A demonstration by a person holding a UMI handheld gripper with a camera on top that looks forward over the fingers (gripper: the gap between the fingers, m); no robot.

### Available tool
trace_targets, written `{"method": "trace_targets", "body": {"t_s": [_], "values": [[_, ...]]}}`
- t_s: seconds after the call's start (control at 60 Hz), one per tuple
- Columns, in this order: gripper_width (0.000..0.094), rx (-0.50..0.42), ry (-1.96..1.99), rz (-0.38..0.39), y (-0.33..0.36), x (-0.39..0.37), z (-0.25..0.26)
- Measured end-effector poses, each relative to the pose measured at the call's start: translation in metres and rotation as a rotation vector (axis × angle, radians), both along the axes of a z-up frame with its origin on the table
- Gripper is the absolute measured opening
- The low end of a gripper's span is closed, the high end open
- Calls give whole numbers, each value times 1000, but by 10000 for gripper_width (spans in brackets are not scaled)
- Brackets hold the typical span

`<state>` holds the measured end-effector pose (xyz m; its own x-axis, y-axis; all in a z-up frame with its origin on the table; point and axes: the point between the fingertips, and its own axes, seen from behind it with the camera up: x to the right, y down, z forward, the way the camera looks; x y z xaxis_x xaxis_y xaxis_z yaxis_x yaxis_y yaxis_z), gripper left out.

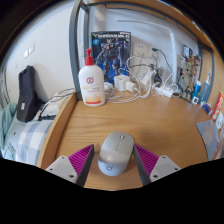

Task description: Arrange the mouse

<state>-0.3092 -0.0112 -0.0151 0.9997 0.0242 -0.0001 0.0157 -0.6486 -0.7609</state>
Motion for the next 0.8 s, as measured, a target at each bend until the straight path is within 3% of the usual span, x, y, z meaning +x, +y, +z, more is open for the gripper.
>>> {"method": "trace_targets", "body": {"t_s": [0.25, 0.35, 0.45, 0.8], "values": [[740, -6, -3, 28, 10, -17, -1], [669, 1, -6, 52, 11, -21, -1], [528, 15, -5, 101, 11, -29, -1], [343, 19, 7, 284, 19, -47, -3]]}}
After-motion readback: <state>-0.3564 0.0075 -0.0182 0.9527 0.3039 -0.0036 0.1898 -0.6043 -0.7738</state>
